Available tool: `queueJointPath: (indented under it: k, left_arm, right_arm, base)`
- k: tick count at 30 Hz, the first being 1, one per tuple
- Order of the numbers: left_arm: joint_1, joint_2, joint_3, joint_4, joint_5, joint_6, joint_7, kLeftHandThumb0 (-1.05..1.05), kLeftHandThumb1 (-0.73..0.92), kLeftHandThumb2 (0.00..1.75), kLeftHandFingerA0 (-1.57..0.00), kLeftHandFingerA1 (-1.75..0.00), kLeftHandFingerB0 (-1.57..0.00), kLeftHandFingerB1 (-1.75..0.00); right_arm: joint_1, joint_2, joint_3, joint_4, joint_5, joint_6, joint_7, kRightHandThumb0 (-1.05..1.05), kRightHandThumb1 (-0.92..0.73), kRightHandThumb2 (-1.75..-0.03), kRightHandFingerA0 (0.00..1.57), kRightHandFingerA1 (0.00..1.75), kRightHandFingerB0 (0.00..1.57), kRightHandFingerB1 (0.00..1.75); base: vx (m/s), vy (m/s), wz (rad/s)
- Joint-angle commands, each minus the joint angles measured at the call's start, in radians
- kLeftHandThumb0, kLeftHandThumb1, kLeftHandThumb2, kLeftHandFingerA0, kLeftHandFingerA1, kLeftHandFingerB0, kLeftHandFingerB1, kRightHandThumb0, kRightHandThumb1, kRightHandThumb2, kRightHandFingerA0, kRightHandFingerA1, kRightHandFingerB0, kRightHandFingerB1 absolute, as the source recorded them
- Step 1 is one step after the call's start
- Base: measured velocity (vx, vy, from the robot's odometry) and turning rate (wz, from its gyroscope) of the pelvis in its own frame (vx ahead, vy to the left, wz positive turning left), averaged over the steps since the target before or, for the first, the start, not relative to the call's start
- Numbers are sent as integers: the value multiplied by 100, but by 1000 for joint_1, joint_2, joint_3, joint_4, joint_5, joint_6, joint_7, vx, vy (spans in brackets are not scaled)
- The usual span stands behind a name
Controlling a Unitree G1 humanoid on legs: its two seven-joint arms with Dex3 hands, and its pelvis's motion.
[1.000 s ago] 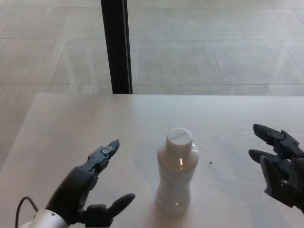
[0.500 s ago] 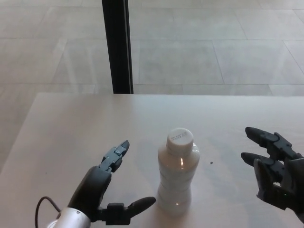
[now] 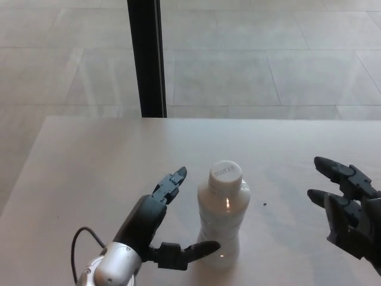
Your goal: The robot uses its left hand to to lift the bottle kept on the middle of the desk and tilts it towards its right hand. It then uses its right hand to rotate its cap to open it and places the bottle and cap back on the desk
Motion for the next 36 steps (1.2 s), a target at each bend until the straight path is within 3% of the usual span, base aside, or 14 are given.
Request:
queueJointPath:
  k: [1, 4, 5, 10, 12, 13, 14, 16, 17, 20, 22, 30, 31, 36]
  left_arm:
    - [-28, -17, -18, 10, 57, 54, 22, -88, 46, 55, 0, 0, 0, 0]
    - [-15, -26, -26, 9, 62, 58, 21, -90, 38, 71, 0, 0, 0, 0]
    - [-9, -28, -28, 18, 61, 48, 24, -89, 48, 55, 0, 0, 0, 0]
    - [7, -54, -22, 46, 39, 45, 15, -88, 47, 55, 0, 0, 0, 0]
    - [7, -65, -21, 46, 29, 66, 1, -89, 38, 73, 0, 0, 0, 0]
    - [6, -68, -24, 51, 27, 67, -6, -90, 38, 72, 0, 0, 0, 0]
    - [6, -69, -29, 54, 29, 70, -10, -88, 46, 55, 0, 0, 0, 0]
    - [5, -66, -41, 58, 40, 77, -16, -91, 38, 71, 0, 0, 0, 0]
    - [6, -69, -47, 62, 40, 80, -19, -85, 51, 95, 0, -24, 0, -7]
    - [11, -110, -59, 105, 25, 67, -4, -85, 49, 92, 0, -26, 0, -8]
    - [22, -156, -44, 130, 6, 50, 16, -98, 60, 97, 0, -6, 0, -1]
    - [-25, -323, 5, 213, -8, 48, 86, -99, 59, 97, 0, -14, 0, 0]
    - [-14, -363, 10, 219, -13, 38, 133, -89, 38, 81, 0, -24, 0, 0]
    - [-7, -470, 2, 281, 30, 31, 346, -89, 49, 86, -22, -64, 0, 0]
  right_arm:
    - [-8, 12, -10, 23, -7, -25, -16, -83, -92, -73, 21, 58, 14, 35]
    - [-10, 15, -10, 21, -11, -20, -19, -83, -92, -73, 21, 58, 13, 35]
    - [-9, 15, -10, 20, -14, -22, -21, -81, -92, -74, 22, 58, 14, 35]
    - [-7, 21, -14, 26, -27, -38, -34, -80, -92, -73, 22, 61, 16, 34]
    - [-7, 27, -17, 29, -27, -43, -38, -79, -92, -74, 22, 61, 16, 34]
    - [-5, 26, -19, 29, -27, -45, -37, -78, -74, -109, 20, 62, 12, 46]
    - [-3, 26, -20, 29, -28, -47, -38, -80, -91, -73, 20, 60, 15, 34]
    - [1, 28, -22, 17, -29, -37, -43, -79, -91, -73, 21, 58, 16, 33]
    - [3, 28, -24, 14, -29, -36, -45, -78, -91, -72, 22, 59, 17, 34]
    - [12, 22, -39, 8, -20, -44, -43, -76, -92, -72, 22, 59, 16, 33]
    - [21, 24, -41, -2, -27, -47, -48, -79, -92, -71, 23, 55, 18, 32]
    - [15, 23, -68, -21, -26, -30, -60, -74, -92, -70, 25, 52, 19, 28]
    - [17, 18, -71, -25, -29, -24, -62, -74, -92, -70, 25, 51, 19, 28]
    - [18, 19, -79, -27, -25, -24, -63, -72, -92, -69, 27, 52, 20, 29]
  base:
    - [0, 0, 0]
    - [0, 0, 0]
    - [0, 0, 0]
    - [0, 0, 0]
    - [0, 0, 0]
    - [0, 0, 0]
    - [0, 0, 0]
    - [0, 0, 0]
    - [0, 0, 0]
    - [0, 0, 0]
    - [0, 0, 0]
    - [0, 0, 0]
    - [0, 0, 0]
    - [0, 0, 0]
